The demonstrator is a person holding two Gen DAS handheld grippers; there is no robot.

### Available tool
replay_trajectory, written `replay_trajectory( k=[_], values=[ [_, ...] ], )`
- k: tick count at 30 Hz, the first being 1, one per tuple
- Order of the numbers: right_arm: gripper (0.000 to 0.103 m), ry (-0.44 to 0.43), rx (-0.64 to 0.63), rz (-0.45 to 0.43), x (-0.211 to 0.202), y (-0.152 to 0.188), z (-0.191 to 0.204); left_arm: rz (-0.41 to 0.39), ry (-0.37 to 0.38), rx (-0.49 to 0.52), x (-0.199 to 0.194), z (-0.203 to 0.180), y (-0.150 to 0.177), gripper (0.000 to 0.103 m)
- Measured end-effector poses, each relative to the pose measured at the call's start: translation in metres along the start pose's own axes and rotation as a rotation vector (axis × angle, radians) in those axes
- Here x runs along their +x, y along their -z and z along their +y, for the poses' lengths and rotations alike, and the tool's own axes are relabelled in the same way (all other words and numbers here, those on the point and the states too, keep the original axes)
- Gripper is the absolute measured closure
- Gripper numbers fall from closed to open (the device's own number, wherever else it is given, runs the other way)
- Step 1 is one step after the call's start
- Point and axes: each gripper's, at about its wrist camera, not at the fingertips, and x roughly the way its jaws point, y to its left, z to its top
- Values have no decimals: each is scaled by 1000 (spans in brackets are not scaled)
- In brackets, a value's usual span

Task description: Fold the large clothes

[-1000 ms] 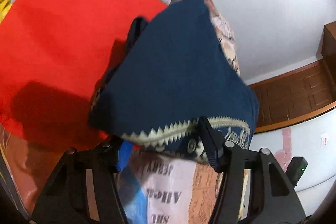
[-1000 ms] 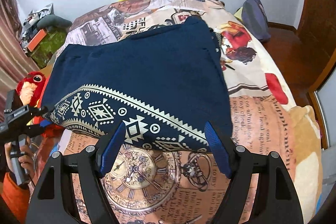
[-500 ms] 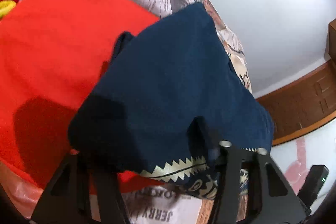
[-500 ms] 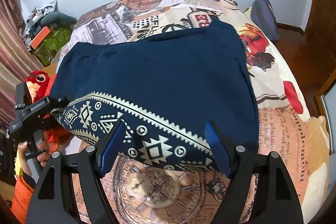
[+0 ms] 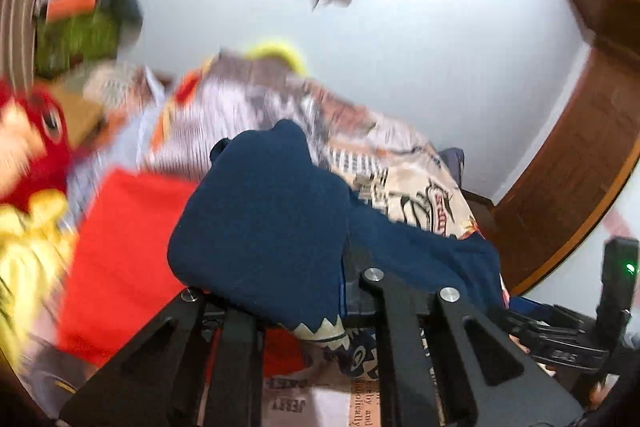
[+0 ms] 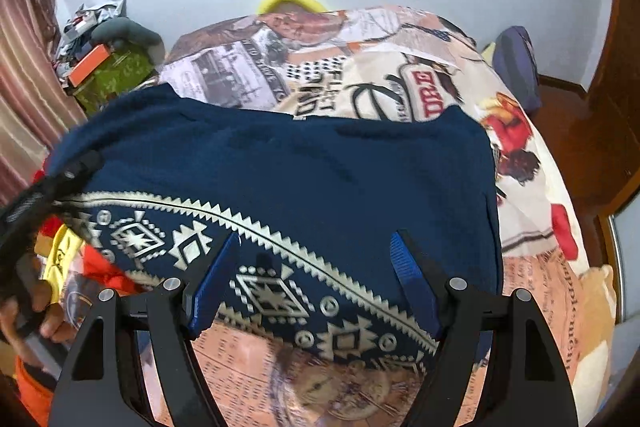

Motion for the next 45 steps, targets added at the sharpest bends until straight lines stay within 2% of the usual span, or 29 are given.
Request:
replay_trajectory(
  k=[3, 7, 9, 11, 15, 17, 21, 23, 26, 29, 31, 32, 34, 36, 41, 43, 45],
  values=[
    [29, -20, -24, 17, 11, 1, 15, -74, -23, 58, -26, -8, -9, 92],
    [29, -94, -37, 74, 37, 10, 34, -103, -54, 121, -39, -16, -15, 92],
    [29, -142, -36, 119, 51, 16, 43, -90, -67, 160, -33, -22, -15, 92],
    [27, -240, -41, 202, 70, 25, 53, -55, -53, 169, -25, -27, -12, 92],
    [26, -242, -137, 216, 74, 32, 64, 31, 34, 122, -6, -34, -7, 92],
    [29, -253, -129, 212, 64, 31, 57, 48, 60, 129, -4, -43, -9, 92],
    [29, -197, -41, 135, 27, 33, 15, 78, 117, 174, -2, -74, -6, 92],
    [29, -116, -19, 108, 13, 41, -8, 90, 137, 224, -2, -96, 0, 92],
    [29, -1, 9, 128, 8, 62, -37, 102, 172, 286, -3, -128, 12, 92],
    [29, -39, 121, 250, 34, 83, -65, 135, 233, 320, 4, -158, 27, 92],
    [28, -62, 182, 280, 46, 93, -73, 178, 270, 351, 11, -176, 40, 92],
    [29, -76, 180, 252, 45, 96, -74, 192, 277, 372, 13, -183, 47, 92],
    [29, -75, 168, 258, 43, 98, -74, 232, 286, 424, 20, -195, 64, 92],
    [29, -75, 171, 268, 38, 102, -79, 305, 297, 470, 31, -202, 85, 92],
    [29, -32, 200, 247, 10, 117, -106, 501, 324, 468, 58, -190, 121, 92],
    [29, 11, 208, 236, -5, 119, -121, 556, 334, 481, 62, -186, 133, 90],
    [29, 60, 199, 218, -20, 121, -130, 570, 330, 512, 59, -185, 141, 89]
  ],
)
